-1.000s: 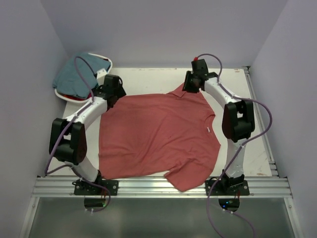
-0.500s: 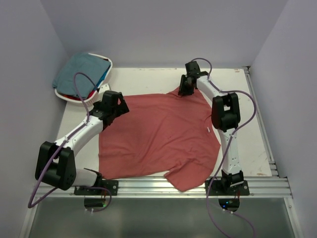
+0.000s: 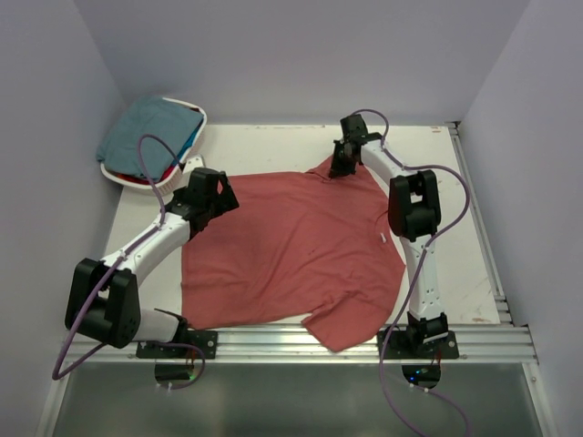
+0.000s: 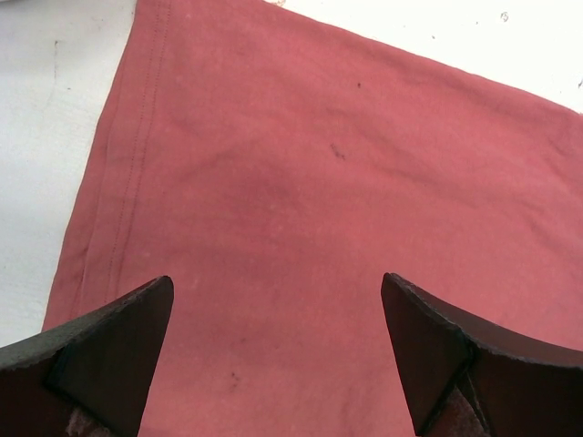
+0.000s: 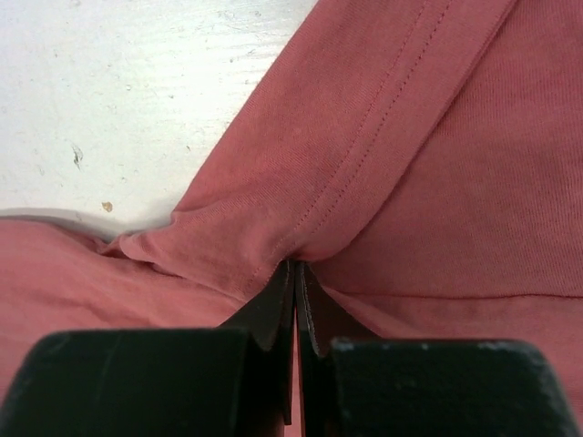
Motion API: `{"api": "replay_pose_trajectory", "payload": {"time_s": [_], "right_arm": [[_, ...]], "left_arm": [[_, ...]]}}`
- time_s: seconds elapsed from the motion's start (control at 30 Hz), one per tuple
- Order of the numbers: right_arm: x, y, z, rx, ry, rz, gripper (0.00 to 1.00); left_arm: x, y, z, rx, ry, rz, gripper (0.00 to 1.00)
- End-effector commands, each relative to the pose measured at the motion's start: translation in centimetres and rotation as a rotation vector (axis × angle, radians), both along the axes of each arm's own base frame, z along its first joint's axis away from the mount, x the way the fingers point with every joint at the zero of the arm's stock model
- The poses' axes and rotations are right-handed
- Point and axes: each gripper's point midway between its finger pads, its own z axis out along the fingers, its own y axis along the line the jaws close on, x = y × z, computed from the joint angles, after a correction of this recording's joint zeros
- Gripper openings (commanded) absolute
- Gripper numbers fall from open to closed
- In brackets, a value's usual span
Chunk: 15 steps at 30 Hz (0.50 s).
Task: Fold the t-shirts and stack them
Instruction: Flatten out the tshirt
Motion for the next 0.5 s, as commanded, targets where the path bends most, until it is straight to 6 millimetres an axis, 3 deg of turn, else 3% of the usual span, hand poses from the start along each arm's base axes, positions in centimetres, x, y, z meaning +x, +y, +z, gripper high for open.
{"api": "replay_pose_trajectory", "payload": {"time_s": [0.0, 0.17, 0.33, 0.4, 0.47], "right_arm": [[-0.1, 1.1, 2.5, 0.053, -0.036, 0.023, 0.00], [0.6, 2.3, 6.0, 0.128, -0.123, 0.052, 0.00], [0.4, 4.2, 7.6, 0.246, -0.165, 0.097, 0.00], [1.0, 4.8, 9.5, 0.305, -0.240, 0.115, 0.00], [1.0, 5.6, 10.0, 0.358, -0.273, 0.125, 0.00]], "left_arm": [[0.1, -0.1, -0.3, -0.011, -0.003, -0.004, 1.00], [-0.2, -0.1, -1.0, -0.010, 0.009, -0.005, 1.00], [-0.3, -0.1, -1.4, -0.008, 0.017, -0.007, 1.00], [-0.4, 0.0, -1.7, -0.003, 0.023, -0.005, 1.00], [-0.5, 0.0, -1.9, -0.001, 0.026, -0.006, 1.00]]}}
